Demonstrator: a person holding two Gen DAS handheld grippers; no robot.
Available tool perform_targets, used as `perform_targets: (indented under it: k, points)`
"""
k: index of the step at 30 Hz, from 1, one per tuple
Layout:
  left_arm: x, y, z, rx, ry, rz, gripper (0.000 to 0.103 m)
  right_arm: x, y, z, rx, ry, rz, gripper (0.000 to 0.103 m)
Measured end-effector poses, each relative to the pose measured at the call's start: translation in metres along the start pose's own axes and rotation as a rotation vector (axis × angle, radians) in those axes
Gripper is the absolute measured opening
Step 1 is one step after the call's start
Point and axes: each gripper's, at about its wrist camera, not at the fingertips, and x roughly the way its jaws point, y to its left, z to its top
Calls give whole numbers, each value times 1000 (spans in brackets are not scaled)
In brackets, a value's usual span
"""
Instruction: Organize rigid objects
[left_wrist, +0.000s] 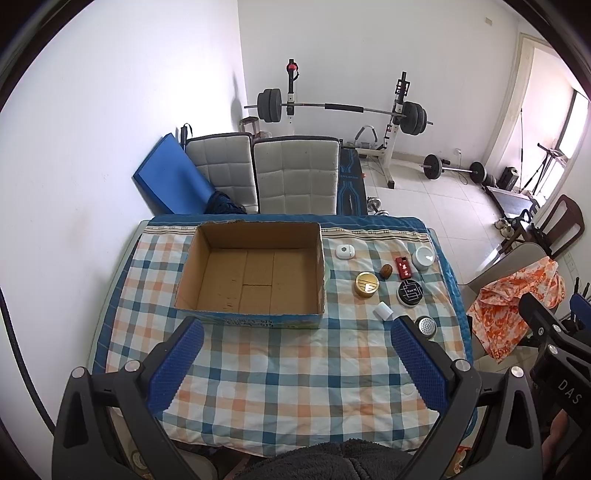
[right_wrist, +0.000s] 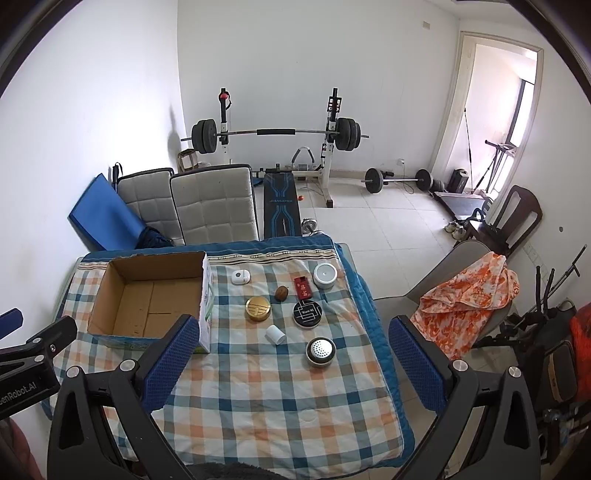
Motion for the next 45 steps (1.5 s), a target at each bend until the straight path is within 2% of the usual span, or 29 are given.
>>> perform_targets:
  k: [26,45]
  points:
    - [-4,-6,6,0,-7,1,103,-5,5,-3,-1,-20,15,103]
    - [-8,-2,5,-3,-20,0,103,-7,4,-2,1,-41,-8,103]
